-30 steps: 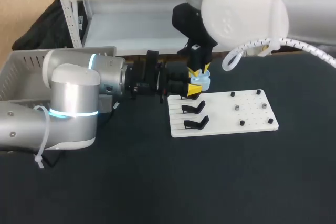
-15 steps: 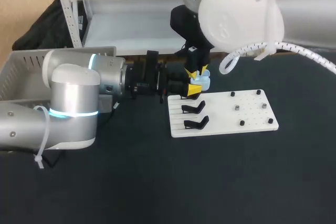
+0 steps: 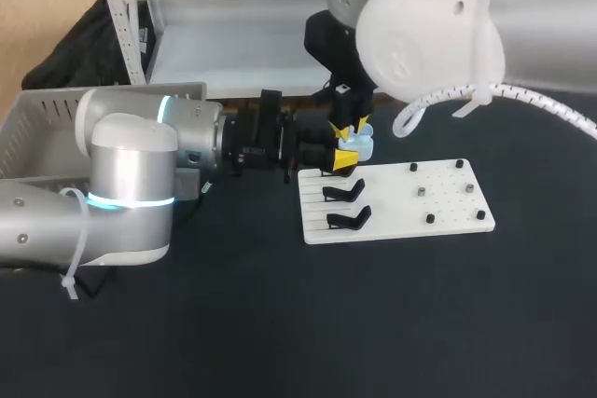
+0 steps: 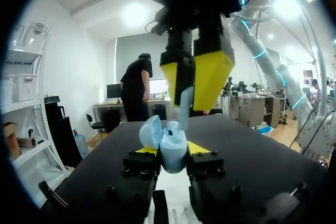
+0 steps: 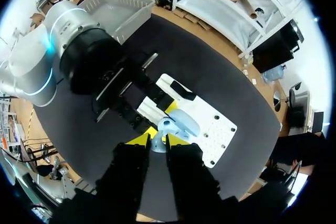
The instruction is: Pick up each earbud case from the left stands, insert the matching earbuds, close the lid, and place the case in the box.
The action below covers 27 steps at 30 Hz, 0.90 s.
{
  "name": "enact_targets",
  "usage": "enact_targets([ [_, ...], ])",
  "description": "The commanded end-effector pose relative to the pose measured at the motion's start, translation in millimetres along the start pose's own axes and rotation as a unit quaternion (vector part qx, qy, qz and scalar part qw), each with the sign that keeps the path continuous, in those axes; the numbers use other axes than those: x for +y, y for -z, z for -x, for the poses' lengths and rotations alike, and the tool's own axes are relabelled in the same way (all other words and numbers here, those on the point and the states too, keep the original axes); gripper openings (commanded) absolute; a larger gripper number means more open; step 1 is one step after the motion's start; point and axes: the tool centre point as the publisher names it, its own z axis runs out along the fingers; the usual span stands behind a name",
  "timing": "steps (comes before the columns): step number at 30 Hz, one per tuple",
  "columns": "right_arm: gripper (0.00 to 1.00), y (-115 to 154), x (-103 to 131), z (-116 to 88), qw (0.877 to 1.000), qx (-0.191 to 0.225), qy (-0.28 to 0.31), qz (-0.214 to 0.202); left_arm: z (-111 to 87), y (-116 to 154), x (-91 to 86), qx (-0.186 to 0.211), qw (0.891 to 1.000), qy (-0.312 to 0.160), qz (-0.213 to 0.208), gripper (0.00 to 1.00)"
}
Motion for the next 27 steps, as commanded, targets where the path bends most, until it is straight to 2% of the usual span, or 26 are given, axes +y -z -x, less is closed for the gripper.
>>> enact_targets([
  [1, 0.00, -3.6, 0.3, 0.4, 1.000, -0.003, -0.002, -0.002, 0.2, -0.4, -0.9, 0.001, 1.000, 0.000, 0.002, 0.00],
  [27, 0.00, -12.0, -3.0, 3.0, 1.000, -0.014, -0.010, -0.007, 0.2, -0.4, -0.9, 0.001, 1.000, 0.000, 0.002, 0.00],
])
